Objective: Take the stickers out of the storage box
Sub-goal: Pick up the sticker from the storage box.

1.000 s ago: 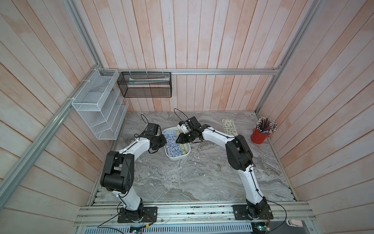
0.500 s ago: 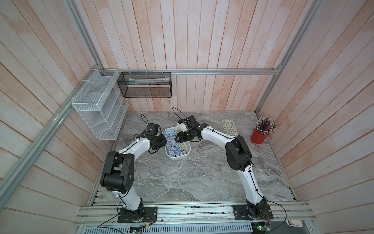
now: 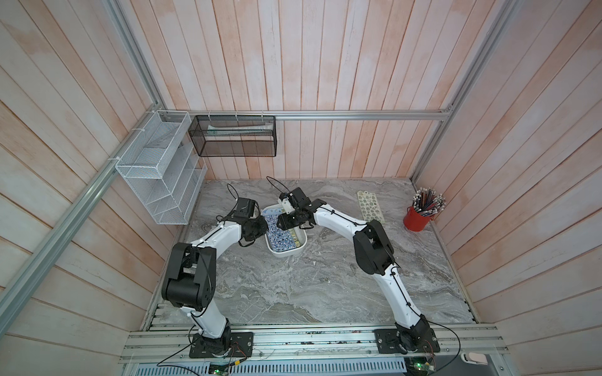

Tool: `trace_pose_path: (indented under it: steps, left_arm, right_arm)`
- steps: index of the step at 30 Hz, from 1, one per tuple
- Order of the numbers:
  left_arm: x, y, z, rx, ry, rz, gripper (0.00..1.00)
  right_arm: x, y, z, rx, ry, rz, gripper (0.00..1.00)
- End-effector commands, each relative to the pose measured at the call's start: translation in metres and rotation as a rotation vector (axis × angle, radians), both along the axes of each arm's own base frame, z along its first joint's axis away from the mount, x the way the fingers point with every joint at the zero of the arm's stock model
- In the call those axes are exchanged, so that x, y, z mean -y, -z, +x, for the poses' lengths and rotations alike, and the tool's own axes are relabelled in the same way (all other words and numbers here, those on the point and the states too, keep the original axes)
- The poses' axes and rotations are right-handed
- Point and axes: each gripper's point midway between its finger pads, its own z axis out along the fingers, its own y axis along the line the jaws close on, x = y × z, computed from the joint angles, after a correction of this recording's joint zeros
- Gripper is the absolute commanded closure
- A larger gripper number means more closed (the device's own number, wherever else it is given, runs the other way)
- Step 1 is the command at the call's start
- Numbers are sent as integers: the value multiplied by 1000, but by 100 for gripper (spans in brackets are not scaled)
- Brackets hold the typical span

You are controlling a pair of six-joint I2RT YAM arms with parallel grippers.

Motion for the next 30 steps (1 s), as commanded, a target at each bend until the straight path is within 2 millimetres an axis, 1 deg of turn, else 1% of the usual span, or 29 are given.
trace_pose_path:
  steps: [1, 4, 6, 10, 12, 15, 19, 22, 25, 30]
  left_arm:
    - [-4, 12, -9, -40, -15, 1, 100]
    - [-4, 12, -9, -41, -15, 3, 100]
    - [-4, 12, -9, -41, -14, 2, 100]
    - [-4, 13, -9, -42, -14, 3, 100]
    - [-4, 13, -9, -43, -14, 3, 100]
    - [-4, 14, -9, -46, -13, 4, 100]
    - [-4, 13, -9, -45, -14, 6, 100]
    - [-4, 14, -8, -45, -15, 8, 100]
    - [-5, 15, -8, -47, -17, 13, 100]
    - [-6, 17, -8, -50, -19, 21, 100]
  right_arm:
    - [26, 63, -13, -93, 18, -167, 45]
    - [27, 71, -13, -92, 19, -193, 44]
    - [28, 77, -14, -101, 19, -200, 45]
    - [26, 83, -17, -122, 17, -190, 52]
    - [25, 81, -17, -138, 15, -167, 57]
    - [24, 75, -15, -163, 17, -111, 64]
    - [24, 60, -16, -198, 1, 3, 72]
    - [23, 50, -23, -208, -37, 71, 74]
    - [24, 46, -29, -212, -63, 94, 76]
    - [22, 35, -40, -229, -97, 170, 82]
